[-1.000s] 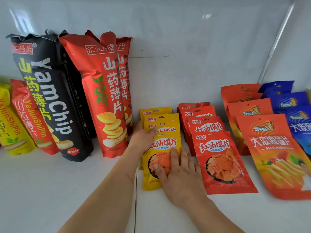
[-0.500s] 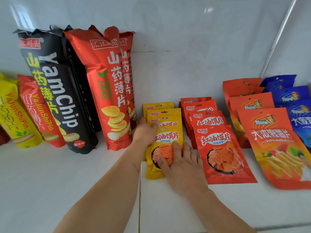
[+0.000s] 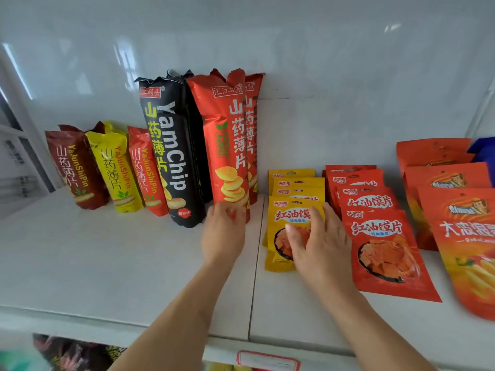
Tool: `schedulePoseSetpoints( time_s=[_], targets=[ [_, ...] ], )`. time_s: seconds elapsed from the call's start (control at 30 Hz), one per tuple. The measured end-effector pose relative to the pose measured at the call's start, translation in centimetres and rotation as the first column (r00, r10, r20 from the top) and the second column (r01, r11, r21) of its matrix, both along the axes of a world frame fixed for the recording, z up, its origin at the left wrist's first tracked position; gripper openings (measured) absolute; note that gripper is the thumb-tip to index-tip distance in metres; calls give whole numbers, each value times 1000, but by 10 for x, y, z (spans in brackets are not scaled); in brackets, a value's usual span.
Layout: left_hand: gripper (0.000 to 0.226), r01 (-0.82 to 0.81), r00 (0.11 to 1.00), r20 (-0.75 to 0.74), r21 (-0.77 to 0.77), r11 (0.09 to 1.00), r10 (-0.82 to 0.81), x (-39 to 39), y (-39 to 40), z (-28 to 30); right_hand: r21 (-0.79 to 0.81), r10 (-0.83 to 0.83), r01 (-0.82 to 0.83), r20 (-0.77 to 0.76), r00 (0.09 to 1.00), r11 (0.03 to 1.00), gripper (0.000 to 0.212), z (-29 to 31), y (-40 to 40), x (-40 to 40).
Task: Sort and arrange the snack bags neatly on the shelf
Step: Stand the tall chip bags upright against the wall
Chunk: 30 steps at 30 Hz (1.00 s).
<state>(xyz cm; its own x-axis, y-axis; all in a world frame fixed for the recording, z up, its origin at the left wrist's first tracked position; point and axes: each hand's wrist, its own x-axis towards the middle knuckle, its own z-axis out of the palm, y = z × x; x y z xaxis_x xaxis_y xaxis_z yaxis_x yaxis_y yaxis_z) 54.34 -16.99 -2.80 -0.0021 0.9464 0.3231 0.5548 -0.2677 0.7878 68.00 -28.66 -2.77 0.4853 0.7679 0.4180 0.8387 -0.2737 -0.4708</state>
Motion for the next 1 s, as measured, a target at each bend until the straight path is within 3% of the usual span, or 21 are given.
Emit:
schedulePoseSetpoints(
  time_s=[0.13, 0.23, 0.33, 0.43, 0.5, 0.6, 0.73, 0.9, 1.0],
  targets=[
    [41, -53, 993, 109, 72, 996, 45, -8, 7, 1, 157, 192, -171, -130, 973, 973, 70, 29, 23, -12],
    [33, -22, 990, 141, 95, 995, 9, -14, 12, 0, 197, 285, -234, -294, 912, 952, 76, 39, 53, -20],
    [24, -42, 979, 206, 228, 973, -6, -33, 14, 1, 210, 297, -228, -405, 865, 951, 80, 44, 82, -30],
    [34, -159, 966, 253, 448, 880, 46, -61, 30, 2, 257, 343, -240, -517, 784, 936, 77, 41, 106, -47],
    [51, -201, 952, 301, 486, 850, 53, -75, 44, 1, 305, 362, -221, -561, 744, 926, 72, 33, 121, -58],
    [75, -172, 945, 324, 396, 902, 38, -89, 63, 2, 365, 389, -203, -563, 730, 909, 78, 16, 140, -71],
    [90, -86, 955, 296, 252, 964, 8, -92, 77, 7, 337, 377, -214, -556, 741, 917, 90, 4, 150, -72],
    [80, 8, 903, 429, 50, 999, -29, -94, 96, -4, 263, 344, -231, -576, 742, 937, 96, -10, 151, -64],
    [71, 35, 907, 420, -10, 999, -27, -93, 100, -12, 230, 304, -207, -575, 760, 951, 102, -12, 152, -66]
  ],
)
